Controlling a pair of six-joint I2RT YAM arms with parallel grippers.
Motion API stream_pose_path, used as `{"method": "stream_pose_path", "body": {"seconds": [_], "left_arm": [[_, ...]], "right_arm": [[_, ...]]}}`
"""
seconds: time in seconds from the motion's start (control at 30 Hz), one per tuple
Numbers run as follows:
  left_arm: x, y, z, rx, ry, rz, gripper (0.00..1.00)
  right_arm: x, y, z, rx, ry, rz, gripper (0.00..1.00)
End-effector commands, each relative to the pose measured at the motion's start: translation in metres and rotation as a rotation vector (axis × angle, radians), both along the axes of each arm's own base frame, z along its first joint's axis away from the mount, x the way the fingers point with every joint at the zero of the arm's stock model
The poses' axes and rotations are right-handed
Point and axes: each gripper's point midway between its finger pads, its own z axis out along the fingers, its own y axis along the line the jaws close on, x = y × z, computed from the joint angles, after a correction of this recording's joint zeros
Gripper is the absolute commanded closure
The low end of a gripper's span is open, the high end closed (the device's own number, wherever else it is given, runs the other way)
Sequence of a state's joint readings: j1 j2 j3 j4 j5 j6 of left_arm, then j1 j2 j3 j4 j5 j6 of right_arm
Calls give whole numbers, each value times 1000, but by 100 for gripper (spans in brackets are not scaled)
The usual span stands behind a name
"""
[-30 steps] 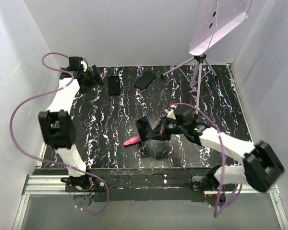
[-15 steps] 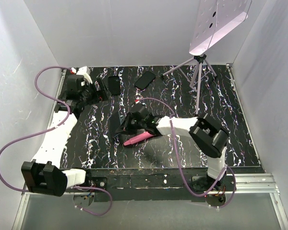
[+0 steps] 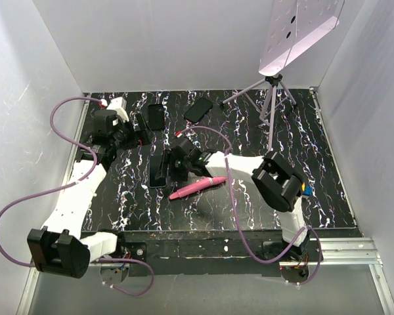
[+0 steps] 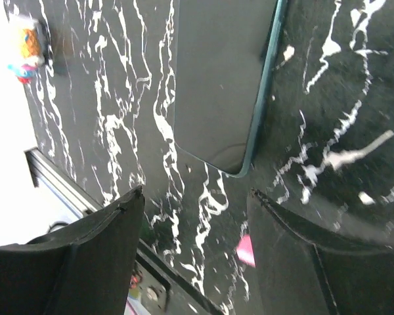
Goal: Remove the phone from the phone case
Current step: Place the phone at the center of the board, then move the phone to the phone.
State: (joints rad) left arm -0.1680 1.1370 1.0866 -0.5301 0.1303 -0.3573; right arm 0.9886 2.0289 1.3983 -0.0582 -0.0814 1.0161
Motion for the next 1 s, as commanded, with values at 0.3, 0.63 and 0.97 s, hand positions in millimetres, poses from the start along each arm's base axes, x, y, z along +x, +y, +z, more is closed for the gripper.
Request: {"method": "stream_pose_path", "body": {"seconds": [0.3, 0.63, 0.97], "left_arm": [[94, -77, -31, -40, -16, -256, 9], [207, -114, -114, -49, 146, -246, 8], [293, -148, -145, -242, 91, -164, 11]], "right_arm": [[-36, -194, 124, -183, -286, 97, 32], [-77, -292, 148, -65, -313, -121, 33], [-96, -307, 169, 35, -345, -199, 35]]}}
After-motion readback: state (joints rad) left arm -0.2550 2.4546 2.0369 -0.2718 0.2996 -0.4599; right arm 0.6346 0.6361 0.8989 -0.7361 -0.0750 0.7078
